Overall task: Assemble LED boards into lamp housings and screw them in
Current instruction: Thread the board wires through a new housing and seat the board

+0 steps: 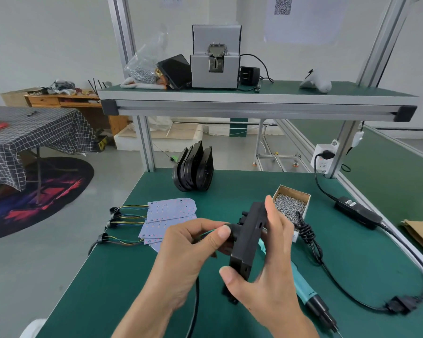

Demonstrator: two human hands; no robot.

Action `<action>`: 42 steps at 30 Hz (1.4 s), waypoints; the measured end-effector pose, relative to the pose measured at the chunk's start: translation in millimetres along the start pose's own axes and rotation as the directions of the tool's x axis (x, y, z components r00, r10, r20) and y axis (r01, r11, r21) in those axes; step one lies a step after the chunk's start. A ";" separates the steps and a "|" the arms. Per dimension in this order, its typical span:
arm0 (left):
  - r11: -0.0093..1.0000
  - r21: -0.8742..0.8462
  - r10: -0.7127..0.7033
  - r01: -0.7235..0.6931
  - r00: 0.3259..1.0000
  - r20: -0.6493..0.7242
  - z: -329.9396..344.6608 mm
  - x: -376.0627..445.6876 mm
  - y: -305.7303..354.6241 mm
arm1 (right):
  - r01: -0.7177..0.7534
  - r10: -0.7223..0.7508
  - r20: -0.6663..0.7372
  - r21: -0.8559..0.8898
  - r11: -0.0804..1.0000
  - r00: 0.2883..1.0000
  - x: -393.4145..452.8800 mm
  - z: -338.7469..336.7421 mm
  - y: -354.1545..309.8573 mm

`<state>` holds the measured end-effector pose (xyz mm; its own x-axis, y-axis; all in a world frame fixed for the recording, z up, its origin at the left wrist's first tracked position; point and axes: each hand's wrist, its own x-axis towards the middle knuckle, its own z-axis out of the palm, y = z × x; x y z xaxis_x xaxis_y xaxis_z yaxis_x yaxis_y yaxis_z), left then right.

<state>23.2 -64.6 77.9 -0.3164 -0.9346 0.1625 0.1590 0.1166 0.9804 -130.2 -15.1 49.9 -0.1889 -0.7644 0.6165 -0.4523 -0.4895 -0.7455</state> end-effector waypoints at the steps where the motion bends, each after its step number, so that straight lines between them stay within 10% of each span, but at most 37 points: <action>1: 1.000 0.002 -0.002 0.002 1.000 0.006 0.5 0.0 2.2 | 0.023 -0.023 -0.006 -0.024 0.999 1.000 1.6 -1.4 -3.0; 16: 0.969 -0.201 -0.123 0.147 0.984 0.125 4.4 -0.7 34.1 | 0.201 -0.206 -0.020 -0.143 0.969 0.978 10.9 -9.9 -17.0; 42: 0.894 0.445 0.016 -0.059 0.995 0.100 -17.2 1.6 26.2 | -0.081 0.077 0.061 0.066 0.995 0.995 0.4 -3.8 -12.1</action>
<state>43.0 -68.8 101.9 -0.4059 -0.8943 0.1883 -0.2555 0.3089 0.9161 -128.1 -7.9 60.1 -0.1694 -0.8238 0.5410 -0.3770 -0.4531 -0.8079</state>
